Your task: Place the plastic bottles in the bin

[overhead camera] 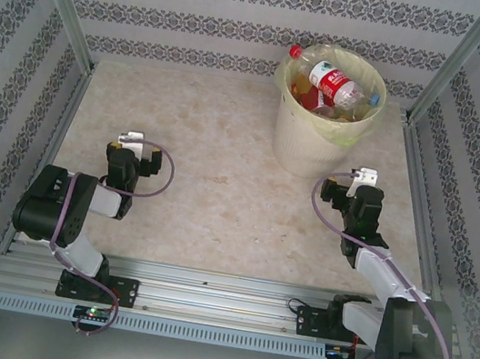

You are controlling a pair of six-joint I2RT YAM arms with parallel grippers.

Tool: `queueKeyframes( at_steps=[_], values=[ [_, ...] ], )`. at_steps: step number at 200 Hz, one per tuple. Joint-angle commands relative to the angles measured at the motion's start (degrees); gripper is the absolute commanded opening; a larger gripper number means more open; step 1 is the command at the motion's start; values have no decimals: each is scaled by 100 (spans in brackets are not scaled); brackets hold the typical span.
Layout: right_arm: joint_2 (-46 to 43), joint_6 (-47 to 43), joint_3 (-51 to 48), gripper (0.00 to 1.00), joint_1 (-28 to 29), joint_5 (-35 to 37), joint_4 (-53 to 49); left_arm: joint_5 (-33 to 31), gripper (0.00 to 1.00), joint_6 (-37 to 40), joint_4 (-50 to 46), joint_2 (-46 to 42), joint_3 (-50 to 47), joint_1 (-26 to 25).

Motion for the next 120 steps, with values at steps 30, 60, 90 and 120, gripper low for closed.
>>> queueKeyframes(
  at_steps=[30,60,90,120],
  values=[
    [-77,-24,-119,98,-90,15,353,102,100,-92,-99,-39,39,90],
    [164,-43,-119,98,-105,89,776,96,100,-101,-126,-49,47,89],
    [735,-60,-328,98,-176,256,1647,109,100,-96,-130,-45,47,88],
    [1078,-92,-336,98,-212,412,2146,111,100,-90,-130,-45,39,94]
  ],
)
